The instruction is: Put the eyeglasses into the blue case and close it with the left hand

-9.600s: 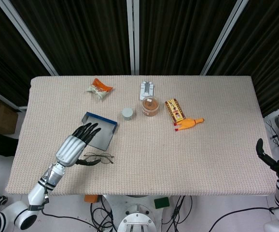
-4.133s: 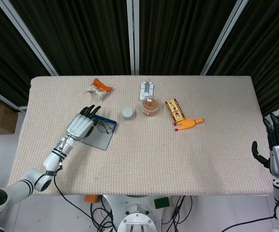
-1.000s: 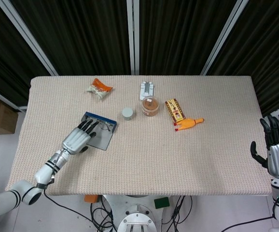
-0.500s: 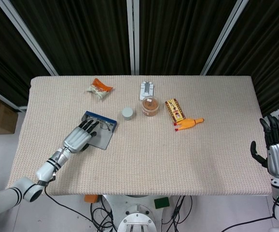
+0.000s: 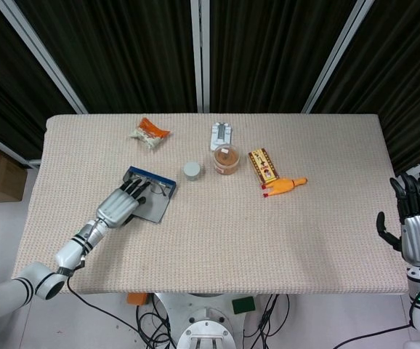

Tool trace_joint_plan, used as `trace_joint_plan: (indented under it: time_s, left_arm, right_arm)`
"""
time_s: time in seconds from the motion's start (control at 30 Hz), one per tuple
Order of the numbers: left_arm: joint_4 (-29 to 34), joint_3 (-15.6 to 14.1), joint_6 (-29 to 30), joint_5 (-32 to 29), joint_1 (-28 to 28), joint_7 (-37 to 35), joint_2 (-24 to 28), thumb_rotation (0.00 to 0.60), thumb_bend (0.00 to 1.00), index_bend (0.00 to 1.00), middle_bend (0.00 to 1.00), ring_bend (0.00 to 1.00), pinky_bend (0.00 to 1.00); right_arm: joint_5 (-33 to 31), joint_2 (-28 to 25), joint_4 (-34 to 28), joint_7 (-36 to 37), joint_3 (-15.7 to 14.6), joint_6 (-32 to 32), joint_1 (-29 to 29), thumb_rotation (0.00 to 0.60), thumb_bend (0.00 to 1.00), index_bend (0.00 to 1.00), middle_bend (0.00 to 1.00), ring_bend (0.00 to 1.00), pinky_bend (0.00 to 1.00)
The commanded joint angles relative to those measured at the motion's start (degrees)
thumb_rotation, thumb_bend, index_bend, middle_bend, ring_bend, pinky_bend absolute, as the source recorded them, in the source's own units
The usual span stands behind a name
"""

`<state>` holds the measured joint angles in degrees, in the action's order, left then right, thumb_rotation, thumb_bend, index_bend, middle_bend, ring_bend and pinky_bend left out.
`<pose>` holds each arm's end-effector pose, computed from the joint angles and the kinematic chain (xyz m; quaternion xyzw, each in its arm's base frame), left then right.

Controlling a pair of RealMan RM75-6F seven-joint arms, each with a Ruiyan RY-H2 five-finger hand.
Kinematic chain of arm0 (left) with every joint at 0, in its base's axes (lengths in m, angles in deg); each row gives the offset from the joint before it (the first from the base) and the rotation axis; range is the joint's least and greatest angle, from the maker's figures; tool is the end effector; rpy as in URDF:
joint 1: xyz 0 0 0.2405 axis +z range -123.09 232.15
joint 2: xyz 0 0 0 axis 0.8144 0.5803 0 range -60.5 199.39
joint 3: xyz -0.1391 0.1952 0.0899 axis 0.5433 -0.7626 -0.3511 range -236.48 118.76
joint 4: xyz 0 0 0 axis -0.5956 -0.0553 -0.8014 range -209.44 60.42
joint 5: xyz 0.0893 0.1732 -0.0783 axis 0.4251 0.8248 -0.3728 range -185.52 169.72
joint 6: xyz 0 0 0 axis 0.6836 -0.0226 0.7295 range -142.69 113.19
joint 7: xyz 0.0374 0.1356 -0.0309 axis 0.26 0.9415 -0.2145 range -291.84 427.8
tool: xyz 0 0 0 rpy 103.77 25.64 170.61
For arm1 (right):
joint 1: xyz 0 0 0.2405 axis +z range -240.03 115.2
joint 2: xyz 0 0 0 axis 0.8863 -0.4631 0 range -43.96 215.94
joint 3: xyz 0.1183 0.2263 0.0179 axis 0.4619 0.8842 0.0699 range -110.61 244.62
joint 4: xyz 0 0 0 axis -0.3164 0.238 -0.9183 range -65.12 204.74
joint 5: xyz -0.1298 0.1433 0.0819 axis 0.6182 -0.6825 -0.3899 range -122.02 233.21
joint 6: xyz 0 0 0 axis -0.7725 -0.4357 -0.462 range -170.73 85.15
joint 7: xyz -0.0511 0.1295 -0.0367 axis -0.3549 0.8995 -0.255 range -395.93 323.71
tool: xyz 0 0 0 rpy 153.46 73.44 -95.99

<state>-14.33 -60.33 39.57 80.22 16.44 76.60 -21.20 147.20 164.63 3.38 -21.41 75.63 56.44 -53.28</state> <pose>-0.2488 0.3353 -0.0201 -0.8420 -0.2223 -0.2593 0.4176 -0.3193 -0.2199 0.1582 0.5499 -0.2606 0.5414 0.5801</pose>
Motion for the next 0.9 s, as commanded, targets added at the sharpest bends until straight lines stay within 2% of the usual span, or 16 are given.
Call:
trace_joint_plan:
  time_s: [0.03, 0.17, 0.3, 0.73, 0.9]
  left_arm:
    - [-1.35, 0.53, 1.29, 0.33, -0.04, -1.43, -1.03, 0.600, 0.18, 0.38, 0.00, 0.00, 0.14]
    - [-3.01, 0.89, 2.84, 0.97, -0.14, -4.40, -2.15, 0.600, 0.33, 0.48, 0.00, 0.00, 0.14]
    - [-4.37, 1.03, 3.88, 1.41, -0.21, -5.69, -2.90, 0.600, 0.41, 0.52, 0.00, 0.00, 0.14]
    - [-3.62, 1.27, 3.92, 1.27, -0.75, -6.90, -2.63, 0.600, 0.53, 0.58, 0.00, 0.00, 0.14]
    - [0.09, 1.10, 6.83, 1.60, 0.63, -5.63, -0.64, 0.600, 0.55, 0.63, 0.00, 0.00, 0.14]
  right_arm:
    - [-0.05, -0.05, 0.10, 0.16, 0.01, -0.06, 0.01, 0.600, 0.58, 0.00, 0.00, 0.00, 0.00]
    - [-0.21, 0.02, 0.33, 0.37, -0.01, -0.10, -0.06, 0.600, 0.58, 0.00, 0.00, 0.00, 0.00]
    - [-0.40, 0.16, 0.69, 0.70, 0.00, -0.19, -0.12, 0.600, 0.58, 0.00, 0.00, 0.00, 0.00]
    - [-0.67, 0.38, 1.24, 1.10, 0.06, -0.16, -0.21, 0.600, 0.58, 0.00, 0.00, 0.00, 0.00]
    - [-0.73, 0.23, 1.15, 1.12, 0.10, 0.00, -0.33, 0.600, 0.58, 0.00, 0.00, 0.00, 0.00]
